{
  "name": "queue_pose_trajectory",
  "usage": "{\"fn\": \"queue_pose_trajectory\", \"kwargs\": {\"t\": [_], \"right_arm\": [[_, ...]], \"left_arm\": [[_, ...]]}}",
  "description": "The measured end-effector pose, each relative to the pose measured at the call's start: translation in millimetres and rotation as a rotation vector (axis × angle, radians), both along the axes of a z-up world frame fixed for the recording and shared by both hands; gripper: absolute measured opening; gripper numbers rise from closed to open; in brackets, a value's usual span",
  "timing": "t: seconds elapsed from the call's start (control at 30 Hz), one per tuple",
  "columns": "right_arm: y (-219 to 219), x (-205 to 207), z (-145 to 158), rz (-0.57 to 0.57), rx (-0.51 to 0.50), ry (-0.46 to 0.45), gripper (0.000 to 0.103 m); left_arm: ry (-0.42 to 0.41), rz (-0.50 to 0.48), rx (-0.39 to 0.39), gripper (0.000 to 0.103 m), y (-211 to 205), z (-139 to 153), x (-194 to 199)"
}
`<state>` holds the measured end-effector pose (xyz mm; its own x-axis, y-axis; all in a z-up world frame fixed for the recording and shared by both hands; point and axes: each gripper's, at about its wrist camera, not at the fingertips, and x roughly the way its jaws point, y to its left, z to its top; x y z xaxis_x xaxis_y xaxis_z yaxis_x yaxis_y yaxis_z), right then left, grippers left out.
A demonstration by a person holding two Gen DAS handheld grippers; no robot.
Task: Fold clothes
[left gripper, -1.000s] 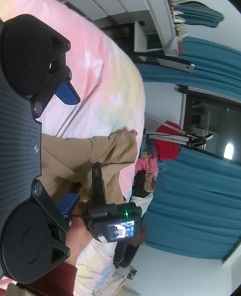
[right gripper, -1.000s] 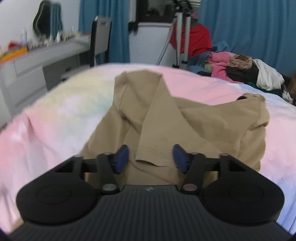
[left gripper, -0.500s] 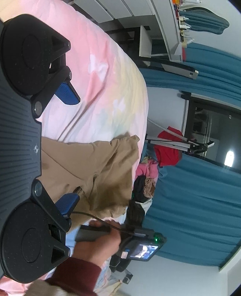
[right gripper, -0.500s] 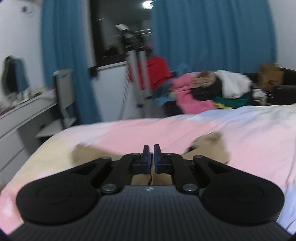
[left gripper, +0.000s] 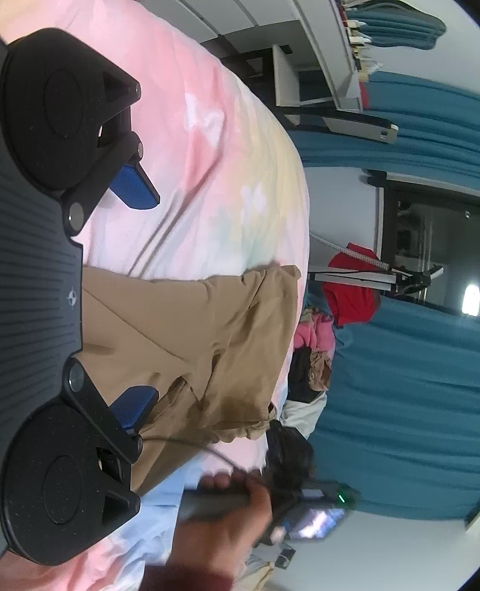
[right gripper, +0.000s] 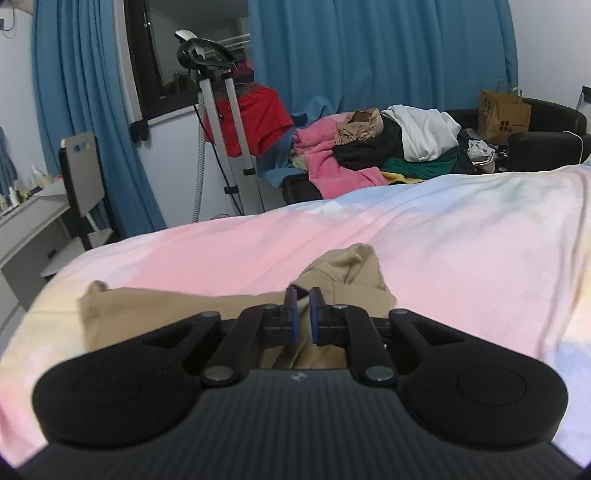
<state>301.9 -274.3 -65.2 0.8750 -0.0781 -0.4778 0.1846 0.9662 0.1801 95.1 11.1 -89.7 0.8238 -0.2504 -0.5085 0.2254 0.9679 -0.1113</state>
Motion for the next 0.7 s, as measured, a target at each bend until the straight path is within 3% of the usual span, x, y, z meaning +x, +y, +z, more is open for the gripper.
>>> {"fn": "queue_pose_trajectory", "kwargs": {"t": [0.07, 0.13, 0.23, 0.3, 0.4, 0.53, 0.7], "right_arm": [[1, -25, 11, 0.019, 0.009, -0.004, 0.028], [3, -57, 23, 0.051, 0.019, -0.016, 0.053], [9, -109, 36, 0.105, 0.021, -0.044, 0.080], [12, -144, 43, 0.153, 0.051, -0.051, 0.093], [14, -195, 51, 0.221, 0.128, -0.064, 0.103], [22, -253, 58, 0.220, 0.109, -0.122, 0.103], [21, -307, 41, 0.217, 0.150, -0.170, 0.103]], "left_arm": [[-0.005, -0.001, 0.004, 0.103, -4, 1, -3], [-0.011, -0.005, 0.004, 0.103, -8, 3, -8], [-0.021, -0.017, -0.002, 0.103, -13, 8, -20], [-0.028, -0.025, -0.006, 0.103, -16, 11, -28], [-0.038, -0.037, -0.012, 0.103, -21, 15, -40], [-0.014, -0.041, -0.026, 0.103, -29, 15, -51], [0.067, -0.022, -0.043, 0.102, -39, 6, -58]]}}
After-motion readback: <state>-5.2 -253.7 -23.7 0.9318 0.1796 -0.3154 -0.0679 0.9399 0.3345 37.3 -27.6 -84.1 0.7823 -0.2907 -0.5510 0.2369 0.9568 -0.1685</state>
